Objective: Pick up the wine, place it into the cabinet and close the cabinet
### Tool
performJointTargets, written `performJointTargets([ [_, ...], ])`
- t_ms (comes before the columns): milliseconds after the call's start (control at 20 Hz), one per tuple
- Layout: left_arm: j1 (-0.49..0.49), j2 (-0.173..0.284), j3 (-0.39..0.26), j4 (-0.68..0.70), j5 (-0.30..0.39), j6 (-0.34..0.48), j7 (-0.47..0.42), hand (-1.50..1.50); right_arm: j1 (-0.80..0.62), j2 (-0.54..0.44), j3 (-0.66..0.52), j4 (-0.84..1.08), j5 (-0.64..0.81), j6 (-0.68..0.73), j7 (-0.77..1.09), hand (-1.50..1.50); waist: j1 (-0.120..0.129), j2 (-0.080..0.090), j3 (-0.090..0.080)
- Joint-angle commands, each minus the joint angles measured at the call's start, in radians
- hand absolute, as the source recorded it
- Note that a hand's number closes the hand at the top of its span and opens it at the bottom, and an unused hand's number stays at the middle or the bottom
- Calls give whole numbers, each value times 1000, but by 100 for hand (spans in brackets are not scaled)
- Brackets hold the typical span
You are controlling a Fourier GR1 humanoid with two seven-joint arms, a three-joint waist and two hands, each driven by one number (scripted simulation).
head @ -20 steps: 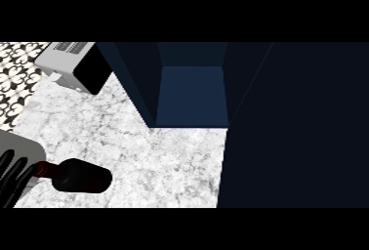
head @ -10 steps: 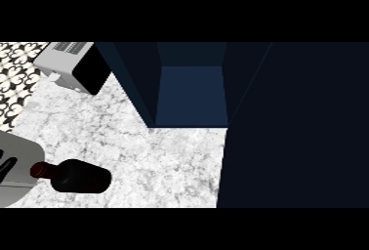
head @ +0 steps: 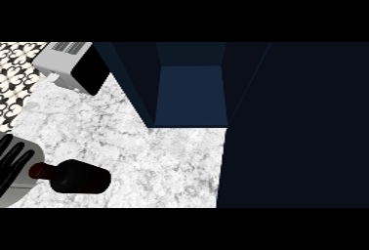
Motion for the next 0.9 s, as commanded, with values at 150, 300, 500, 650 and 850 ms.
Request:
performJointTargets([
  [150,-39,-92,-18,123,-163,-47,-105,-150,49,-11,-54,-147,-107,21,44,-150,-3,0,0],
  [300,-64,-55,53,235,-153,-119,-167,-150,1,-3,-76,-126,-101,14,53,-150,0,0,0],
  [500,-137,-75,33,350,-252,-130,-222,-150,-35,28,-18,-99,-34,-11,80,-150,-2,1,-1],
  [650,-49,-104,50,331,-256,-173,-274,-150,-42,19,-16,-136,-33,-7,117,-150,4,-1,-1],
  [850,-122,-117,25,428,-347,-169,-321,-150,-65,-3,-102,-136,-106,4,140,-150,1,0,0],
])
